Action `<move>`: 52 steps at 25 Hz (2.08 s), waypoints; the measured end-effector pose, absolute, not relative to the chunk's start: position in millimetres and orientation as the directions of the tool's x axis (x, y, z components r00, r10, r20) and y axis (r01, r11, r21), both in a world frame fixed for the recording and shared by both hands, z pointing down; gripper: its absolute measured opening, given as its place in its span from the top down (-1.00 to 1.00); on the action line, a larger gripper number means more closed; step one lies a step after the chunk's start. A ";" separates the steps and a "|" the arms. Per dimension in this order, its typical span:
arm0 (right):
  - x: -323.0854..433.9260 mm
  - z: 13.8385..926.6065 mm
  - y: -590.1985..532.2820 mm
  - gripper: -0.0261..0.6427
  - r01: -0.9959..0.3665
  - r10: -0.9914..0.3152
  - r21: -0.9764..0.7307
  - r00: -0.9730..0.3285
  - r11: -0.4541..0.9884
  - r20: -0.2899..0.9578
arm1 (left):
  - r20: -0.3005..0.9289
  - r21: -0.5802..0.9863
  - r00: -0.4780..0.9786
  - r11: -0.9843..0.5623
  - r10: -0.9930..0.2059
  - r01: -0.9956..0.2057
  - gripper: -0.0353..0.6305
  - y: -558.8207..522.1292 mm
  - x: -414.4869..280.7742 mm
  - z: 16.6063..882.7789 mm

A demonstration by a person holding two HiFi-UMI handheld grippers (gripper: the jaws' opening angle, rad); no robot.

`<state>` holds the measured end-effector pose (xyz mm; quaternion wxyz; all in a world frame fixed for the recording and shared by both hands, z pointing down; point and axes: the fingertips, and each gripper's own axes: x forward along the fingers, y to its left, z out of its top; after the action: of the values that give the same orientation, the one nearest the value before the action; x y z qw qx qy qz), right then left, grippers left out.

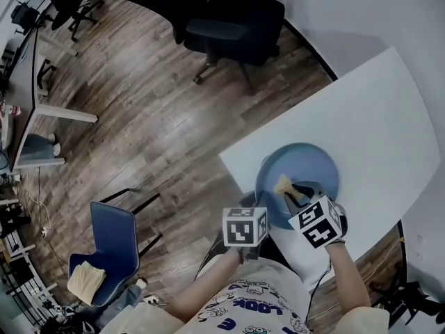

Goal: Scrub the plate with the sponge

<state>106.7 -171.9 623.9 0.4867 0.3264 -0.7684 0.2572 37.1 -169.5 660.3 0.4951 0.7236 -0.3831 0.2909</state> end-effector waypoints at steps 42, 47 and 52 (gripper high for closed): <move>118.5 569.1 -147.4 0.62 -0.849 -0.342 -0.080 -0.295 0.523 0.892 | 0.560 0.807 0.773 -0.018 -0.299 -0.591 0.82 -153.4 56.6 607.2; 115.4 556.0 -145.2 0.62 -0.847 -0.356 -0.049 -0.274 0.529 0.894 | 0.547 0.799 0.771 -0.072 -0.326 -0.598 0.82 -148.4 61.2 587.4; 107.9 543.2 -148.0 0.62 -0.830 -0.360 -0.032 -0.277 0.557 0.891 | 0.537 0.789 0.768 -0.116 -0.349 -0.604 0.82 -145.2 64.2 571.7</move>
<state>107.9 -148.0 543.2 0.4548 0.3935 -0.7562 0.2579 64.2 -145.2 571.7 0.5813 0.7391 -0.3222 0.1096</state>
